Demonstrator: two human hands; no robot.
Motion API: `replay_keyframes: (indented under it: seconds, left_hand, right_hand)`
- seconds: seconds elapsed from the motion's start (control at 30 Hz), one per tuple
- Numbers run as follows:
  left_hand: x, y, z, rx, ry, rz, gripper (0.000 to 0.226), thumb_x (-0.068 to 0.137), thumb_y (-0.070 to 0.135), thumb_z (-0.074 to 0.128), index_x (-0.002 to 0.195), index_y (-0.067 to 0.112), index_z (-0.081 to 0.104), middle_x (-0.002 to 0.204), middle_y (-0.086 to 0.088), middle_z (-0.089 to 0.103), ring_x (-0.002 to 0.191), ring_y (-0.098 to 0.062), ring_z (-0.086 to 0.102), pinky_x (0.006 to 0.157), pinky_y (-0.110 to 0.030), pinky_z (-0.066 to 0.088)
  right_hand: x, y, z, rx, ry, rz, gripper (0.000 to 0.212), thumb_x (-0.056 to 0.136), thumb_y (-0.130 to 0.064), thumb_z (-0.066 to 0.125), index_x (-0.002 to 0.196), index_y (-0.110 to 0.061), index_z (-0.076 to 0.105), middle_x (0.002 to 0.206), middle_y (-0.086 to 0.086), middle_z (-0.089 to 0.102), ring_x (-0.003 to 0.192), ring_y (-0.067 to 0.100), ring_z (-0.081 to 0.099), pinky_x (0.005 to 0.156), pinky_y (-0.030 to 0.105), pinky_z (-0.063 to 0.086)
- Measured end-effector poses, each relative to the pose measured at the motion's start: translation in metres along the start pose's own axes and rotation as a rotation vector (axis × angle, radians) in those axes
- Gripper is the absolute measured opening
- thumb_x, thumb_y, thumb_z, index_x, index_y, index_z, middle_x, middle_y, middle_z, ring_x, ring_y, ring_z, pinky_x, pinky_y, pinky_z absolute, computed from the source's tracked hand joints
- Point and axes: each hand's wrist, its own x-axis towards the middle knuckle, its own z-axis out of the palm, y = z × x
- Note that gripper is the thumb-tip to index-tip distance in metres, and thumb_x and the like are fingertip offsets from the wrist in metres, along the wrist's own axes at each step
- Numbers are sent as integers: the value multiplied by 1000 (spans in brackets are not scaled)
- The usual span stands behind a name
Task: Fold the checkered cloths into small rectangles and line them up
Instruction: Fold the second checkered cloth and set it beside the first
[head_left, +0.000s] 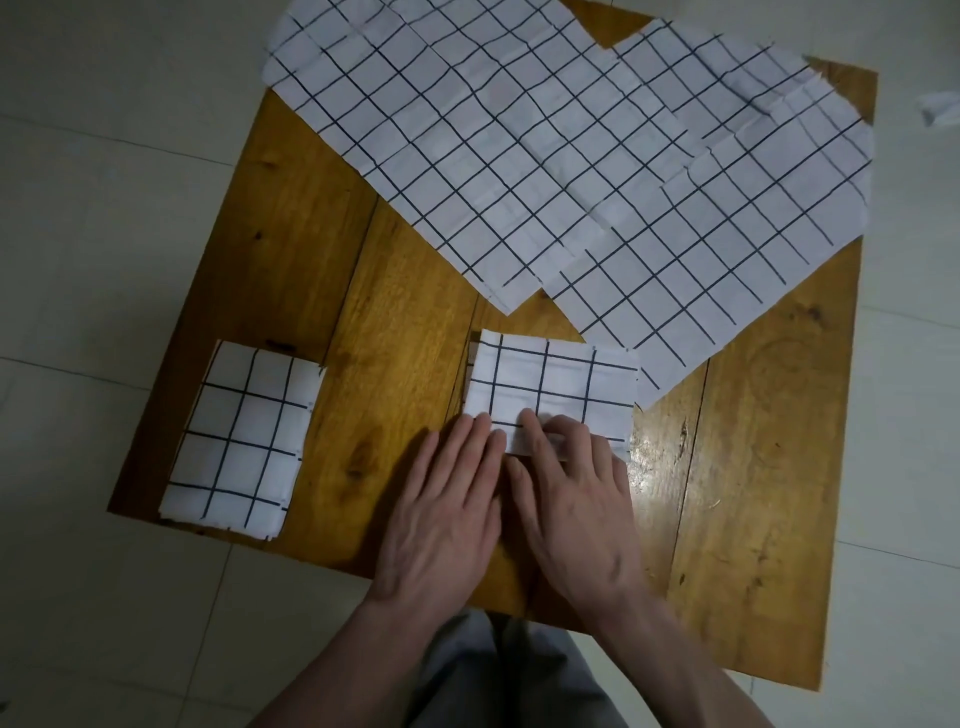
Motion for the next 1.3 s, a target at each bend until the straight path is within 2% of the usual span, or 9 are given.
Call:
replay_keyframes:
  seconds: [0.1,0.17,0.23,0.3,0.57,0.7,0.93,1.03,1.3]
  left_hand:
    - [-6,1,3,16,-26,-12,64,107,40,29,162,8,31,172,-14,23,160,-28,21,124,-53,23]
    - [-9,2,4,12,-38,-15,65,107,41,29,162,8,31,173,-14,20,161,-29,19,125,-55,25]
    - [-10,3,4,-1,-49,-17,66,106,41,29,162,7,31,173,-14,18,161,-29,17,125,-56,28]
    - [-11,4,5,-22,-51,-15,67,105,41,30,162,7,30,174,-14,16,161,-29,16,125,-55,28]
    - [-18,3,6,-64,-73,-20,71,106,40,30,166,5,14,175,-13,9,162,-26,12,126,-48,23]
    - [-18,-4,5,-44,-83,-7,68,109,44,24,166,6,16,175,-13,12,162,-25,14,124,-47,25]
    - [-18,-11,8,-4,-103,8,73,108,49,26,166,7,14,175,-12,12,161,-25,15,124,-49,25]
    - [-19,-11,7,9,-115,-4,73,110,52,17,166,6,14,175,-12,11,162,-26,14,125,-50,24]
    - [-22,-16,7,6,-113,4,70,110,50,14,166,8,17,175,-10,11,162,-24,14,125,-53,26]
  right_hand:
    - [-4,9,1,-15,27,-126,54,111,-44,32,160,-21,41,156,5,46,142,22,43,111,39,41]
    - [-8,16,4,-32,-1,-278,57,113,-40,31,165,-18,30,172,5,28,159,20,22,125,42,27]
    - [-13,20,10,-53,-69,-366,60,114,-43,29,167,-17,19,176,2,11,163,18,8,129,45,20]
    - [-16,23,15,-57,-124,-372,65,113,-48,28,168,-17,12,177,0,4,163,16,4,129,46,20]
    - [-14,32,20,-78,-197,-393,73,111,-58,29,168,-17,9,177,-1,1,163,15,2,129,45,16]
    - [-13,44,17,-85,-206,-399,75,110,-61,29,168,-17,10,177,0,2,163,15,3,130,43,13]
    - [-20,83,6,-109,-209,-318,77,109,-64,20,168,-16,8,177,1,1,163,16,4,129,44,15]
    - [-23,95,4,-105,-216,-288,77,109,-64,19,168,-17,6,177,1,1,163,17,4,128,46,15]
    - [-26,94,1,-67,-212,-241,75,109,-64,17,168,-21,5,177,-4,1,163,14,3,129,50,7]
